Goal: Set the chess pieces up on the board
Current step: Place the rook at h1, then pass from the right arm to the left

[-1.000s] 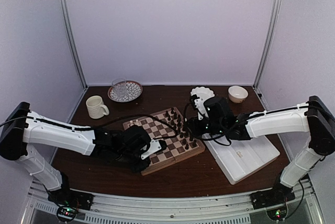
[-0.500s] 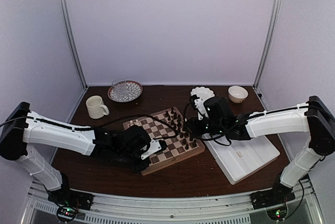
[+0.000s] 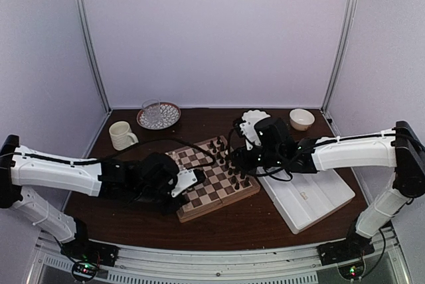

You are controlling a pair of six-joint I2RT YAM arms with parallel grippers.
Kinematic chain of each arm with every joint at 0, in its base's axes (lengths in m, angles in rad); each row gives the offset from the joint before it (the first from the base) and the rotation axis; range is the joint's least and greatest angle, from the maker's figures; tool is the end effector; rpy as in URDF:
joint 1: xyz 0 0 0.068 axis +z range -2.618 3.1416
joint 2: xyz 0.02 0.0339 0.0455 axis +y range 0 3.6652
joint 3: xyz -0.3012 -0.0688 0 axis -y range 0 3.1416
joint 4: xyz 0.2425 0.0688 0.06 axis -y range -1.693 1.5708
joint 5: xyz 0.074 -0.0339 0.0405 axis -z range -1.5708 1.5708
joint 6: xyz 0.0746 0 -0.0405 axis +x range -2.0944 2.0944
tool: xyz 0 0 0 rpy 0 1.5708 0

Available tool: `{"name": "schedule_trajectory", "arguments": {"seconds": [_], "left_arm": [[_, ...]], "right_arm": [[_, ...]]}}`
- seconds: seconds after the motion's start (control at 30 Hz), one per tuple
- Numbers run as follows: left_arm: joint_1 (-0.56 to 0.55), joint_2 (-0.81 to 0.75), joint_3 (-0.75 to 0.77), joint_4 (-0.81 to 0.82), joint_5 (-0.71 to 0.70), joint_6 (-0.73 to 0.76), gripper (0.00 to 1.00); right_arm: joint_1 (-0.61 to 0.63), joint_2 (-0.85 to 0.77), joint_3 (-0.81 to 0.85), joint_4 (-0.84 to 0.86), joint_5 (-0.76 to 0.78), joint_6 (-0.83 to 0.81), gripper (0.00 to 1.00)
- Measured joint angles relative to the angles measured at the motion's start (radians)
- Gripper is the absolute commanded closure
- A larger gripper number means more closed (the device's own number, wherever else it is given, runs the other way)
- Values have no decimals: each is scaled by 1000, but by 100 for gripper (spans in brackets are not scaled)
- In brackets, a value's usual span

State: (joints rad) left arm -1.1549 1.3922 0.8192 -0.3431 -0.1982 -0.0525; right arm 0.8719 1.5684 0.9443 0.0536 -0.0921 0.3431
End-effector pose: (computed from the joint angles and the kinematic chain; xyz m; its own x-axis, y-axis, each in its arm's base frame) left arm 0.1316 -0.2615 0.2121 -0.3646 0.6981 -0.6163 0.8304 0.5432 0.1240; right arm 0.2366 0.2922 0.2416 -0.6004 -0.1938 -0.7759 -0.6479 0.6866 0.3299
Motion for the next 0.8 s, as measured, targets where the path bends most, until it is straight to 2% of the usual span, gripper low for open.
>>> {"name": "schedule_trajectory", "arguments": {"seconds": [0.1, 0.27, 0.3, 0.37, 0.47, 0.6, 0.8], "left_arm": [[0, -92, -40, 16, -5, -2, 59], [0, -266, -150, 100, -12, 6, 52], [0, -300, -180, 133, -11, 18, 48], [0, -361, -244, 208, -4, 49, 35], [0, -453, -358, 329, 31, 112, 29], [0, -546, -481, 467, 93, 192, 28], [0, -557, -556, 650, 168, 303, 38]], "right_arm": [[33, -5, 68, -63, -47, -26, 100], [60, -11, 138, -98, -210, -60, 100], [62, -11, 140, -99, -246, -61, 100], [72, -8, 143, -106, -337, -66, 100], [95, 5, 161, -120, -422, -80, 100], [152, 39, 203, -141, -507, -108, 100], [194, 93, 246, -175, -589, -135, 100]]}}
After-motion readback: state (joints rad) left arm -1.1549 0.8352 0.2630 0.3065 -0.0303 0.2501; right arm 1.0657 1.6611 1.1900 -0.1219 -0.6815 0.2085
